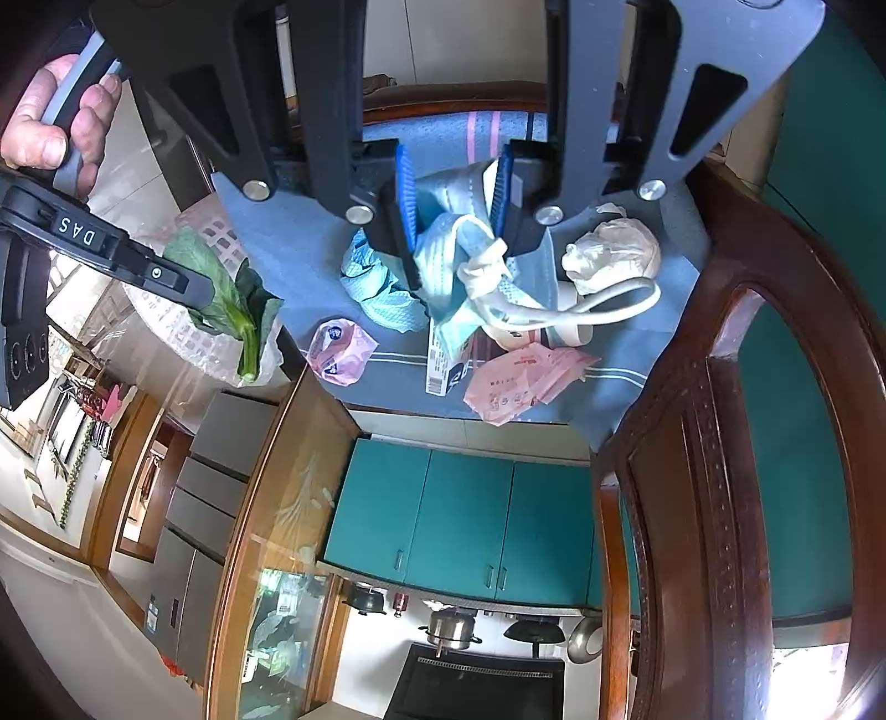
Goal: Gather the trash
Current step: 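Carry the green vegetable into the basket and open the right tool while the left tool holds the mask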
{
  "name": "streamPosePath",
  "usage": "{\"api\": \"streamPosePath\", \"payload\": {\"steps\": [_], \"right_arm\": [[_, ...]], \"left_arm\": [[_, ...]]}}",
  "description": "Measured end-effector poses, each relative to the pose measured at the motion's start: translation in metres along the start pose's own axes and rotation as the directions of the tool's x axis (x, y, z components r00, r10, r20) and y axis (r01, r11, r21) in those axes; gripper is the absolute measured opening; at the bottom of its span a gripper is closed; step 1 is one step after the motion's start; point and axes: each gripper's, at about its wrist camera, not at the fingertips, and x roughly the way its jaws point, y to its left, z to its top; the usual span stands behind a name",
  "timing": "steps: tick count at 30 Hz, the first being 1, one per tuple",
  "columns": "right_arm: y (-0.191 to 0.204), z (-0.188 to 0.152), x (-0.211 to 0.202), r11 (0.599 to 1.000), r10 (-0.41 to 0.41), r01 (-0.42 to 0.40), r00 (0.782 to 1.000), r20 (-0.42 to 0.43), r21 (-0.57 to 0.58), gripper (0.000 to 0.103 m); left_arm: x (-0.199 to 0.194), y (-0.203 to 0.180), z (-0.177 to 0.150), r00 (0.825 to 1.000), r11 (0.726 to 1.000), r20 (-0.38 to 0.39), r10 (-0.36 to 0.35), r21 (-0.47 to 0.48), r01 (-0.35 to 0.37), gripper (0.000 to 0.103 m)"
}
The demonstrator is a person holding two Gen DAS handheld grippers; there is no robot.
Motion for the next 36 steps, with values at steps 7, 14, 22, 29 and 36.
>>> {"api": "streamPosePath", "payload": {"steps": [7,14,22,29,36], "right_arm": [[0.0,0.0,0.002,1.0,-0.002,0.002,1.0,-0.008,0.001,0.014],[0.001,-0.001,0.002,1.0,-0.001,0.001,1.0,-0.011,-0.003,0.014],[0.002,-0.001,0.002,1.0,-0.001,0.001,1.0,-0.011,-0.004,0.014],[0.001,-0.001,0.003,1.0,-0.002,0.002,1.0,-0.014,-0.004,0.014],[-0.034,0.018,-0.019,0.996,-0.087,0.083,0.993,0.084,0.043,0.014]], "left_arm": [[0.002,-0.001,0.001,1.0,1.0,-0.006,0.005,0.0,-0.005,0.023],[0.004,0.001,0.0,1.0,1.0,-0.008,0.007,-0.004,-0.007,0.024],[0.005,0.003,0.0,1.0,1.0,-0.013,0.007,-0.006,-0.007,0.024],[0.005,0.003,-0.001,1.0,1.0,-0.019,0.006,-0.006,-0.006,0.024],[0.003,0.004,-0.001,1.0,1.0,-0.016,0.004,-0.01,-0.004,0.025]]}}
